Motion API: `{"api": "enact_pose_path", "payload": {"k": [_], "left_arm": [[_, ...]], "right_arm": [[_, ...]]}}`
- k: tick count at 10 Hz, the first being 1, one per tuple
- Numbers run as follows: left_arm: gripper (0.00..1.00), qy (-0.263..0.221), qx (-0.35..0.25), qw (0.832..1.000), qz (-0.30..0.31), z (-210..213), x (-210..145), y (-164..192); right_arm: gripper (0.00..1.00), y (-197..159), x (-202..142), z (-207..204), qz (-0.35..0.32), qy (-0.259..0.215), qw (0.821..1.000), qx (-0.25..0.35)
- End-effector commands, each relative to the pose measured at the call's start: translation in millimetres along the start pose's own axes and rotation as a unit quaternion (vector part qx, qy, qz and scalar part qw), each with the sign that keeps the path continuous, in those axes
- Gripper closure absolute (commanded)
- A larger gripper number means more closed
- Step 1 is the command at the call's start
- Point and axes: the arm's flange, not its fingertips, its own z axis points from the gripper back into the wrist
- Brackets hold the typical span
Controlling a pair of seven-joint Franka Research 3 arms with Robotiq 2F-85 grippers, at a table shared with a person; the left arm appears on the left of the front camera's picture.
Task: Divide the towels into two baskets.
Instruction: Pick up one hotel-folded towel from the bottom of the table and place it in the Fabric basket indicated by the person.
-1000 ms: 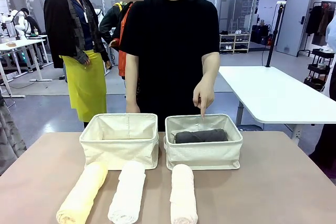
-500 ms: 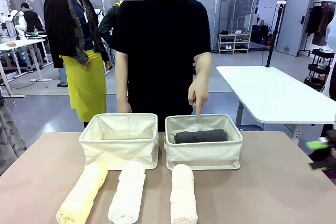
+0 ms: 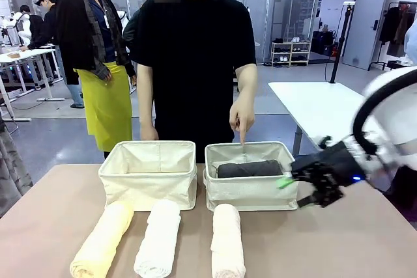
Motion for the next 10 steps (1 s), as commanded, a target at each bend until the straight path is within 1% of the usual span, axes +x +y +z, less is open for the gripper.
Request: {"api": "enact_pose_path", "payload": {"k": [1,2,3,4,6,7,8,10], "left_arm": [[0.0,-0.007,-0.012,1.0,-0.008,2.6,0.7,-1.0],[0.0,-0.007,-0.012,1.0,-0.008,2.6,0.7,-1.0],[0.0,-0.007,-0.012,1.0,-0.008,2.6,0.7,-1.0],[0.0,-0.007,-0.012,1.0,-0.008,2.6,0.7,-1.0],[0.0,-0.007,-0.012,1.0,-0.008,2.6,0.7,-1.0],[0.0,-0.007,-0.012,1.0,-0.008,2.6,0.7,-1.0],[0.0,-0.007,-0.012,1.0,-0.008,2.6,0.7,-1.0],[0.0,-0.007,-0.012,1.0,-0.008,2.6,0.7,-1.0]], "right_arm": [[0.0,38.5,6.0,-44.6,-0.012,0.003,0.997,-0.077],[0.0,52.7,5.1,-66.2,-0.009,-0.006,0.993,-0.115],[0.0,64.3,3.3,-86.3,-0.004,0.012,0.989,-0.146],[0.0,76.7,1.8,-105.1,0.005,0.016,0.983,-0.182],[0.0,97.7,-0.5,-140.2,0.02,0.023,0.961,-0.273],[0.0,107.1,-2.8,-151.2,0.022,0.02,0.958,-0.285],[0.0,115.0,-3.6,-159.1,0.029,0.024,0.959,-0.282],[0.0,116.0,-1.8,-176.0,0.02,0.033,0.951,-0.307]]}}
